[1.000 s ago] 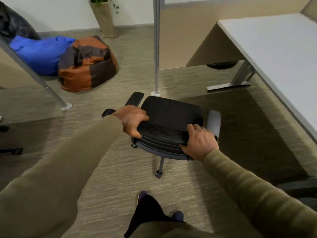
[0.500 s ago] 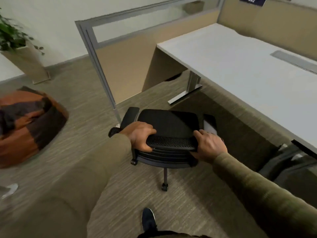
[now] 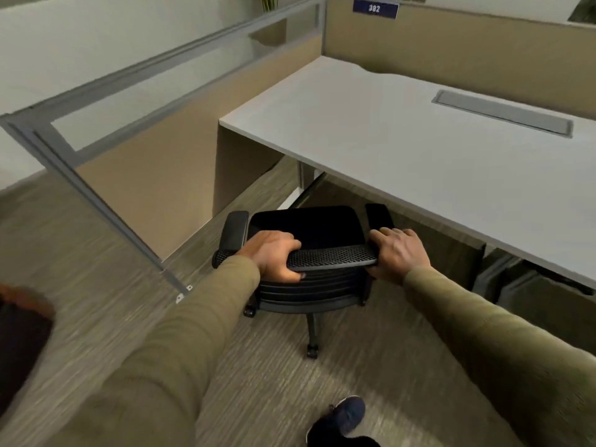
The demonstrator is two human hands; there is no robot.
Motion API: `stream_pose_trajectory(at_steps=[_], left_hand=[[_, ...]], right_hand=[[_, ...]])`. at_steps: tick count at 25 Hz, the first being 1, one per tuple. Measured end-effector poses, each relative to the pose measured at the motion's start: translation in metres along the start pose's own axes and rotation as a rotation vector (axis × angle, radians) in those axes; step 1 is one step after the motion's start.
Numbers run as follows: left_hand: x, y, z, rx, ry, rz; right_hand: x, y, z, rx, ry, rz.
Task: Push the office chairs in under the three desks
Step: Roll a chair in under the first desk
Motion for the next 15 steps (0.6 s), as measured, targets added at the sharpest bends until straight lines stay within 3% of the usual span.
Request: stream_pose_trajectory(at_steps=[15], left_hand=[[0.022, -0.159, 0.064, 0.107, -0.132, -0.144]], right_hand=[[-0.097, -0.102, 0.001, 0.064, -0.106, -0.212]])
Point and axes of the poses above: each hand's wrist, its own y-axis away from the middle knuckle, its own z-axis out of the back of the hand, x = y × z, the point moved 7 cm from there along -y, towards the middle knuckle, and after that the axes turned 8 degrees about x, right-handed, at the moved point
